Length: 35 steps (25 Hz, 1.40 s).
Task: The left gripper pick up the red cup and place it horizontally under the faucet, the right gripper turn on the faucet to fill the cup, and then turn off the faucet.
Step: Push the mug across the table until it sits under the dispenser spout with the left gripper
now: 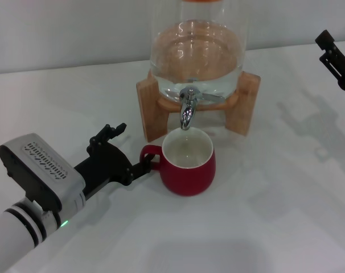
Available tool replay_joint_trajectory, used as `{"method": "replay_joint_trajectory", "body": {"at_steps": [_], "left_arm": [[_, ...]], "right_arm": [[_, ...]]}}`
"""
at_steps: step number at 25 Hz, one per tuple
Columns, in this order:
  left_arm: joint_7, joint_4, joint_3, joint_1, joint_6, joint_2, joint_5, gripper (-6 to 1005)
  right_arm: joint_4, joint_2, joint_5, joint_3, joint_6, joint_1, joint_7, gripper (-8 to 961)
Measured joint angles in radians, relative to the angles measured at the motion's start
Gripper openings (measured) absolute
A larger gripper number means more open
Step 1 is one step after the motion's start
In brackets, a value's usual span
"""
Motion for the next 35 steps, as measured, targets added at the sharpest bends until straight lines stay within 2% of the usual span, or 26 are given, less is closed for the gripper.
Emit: {"method": "replay_joint_trajectory", "body": {"at_steps": [35], "left_arm": [[0.0,-0.008,0.003,0.027,-0.002,0.0,0.016,875]], "right_arm": [[0.003,0.0,0.0,-0.013,0.007,-0.001,0.003,778]]}}
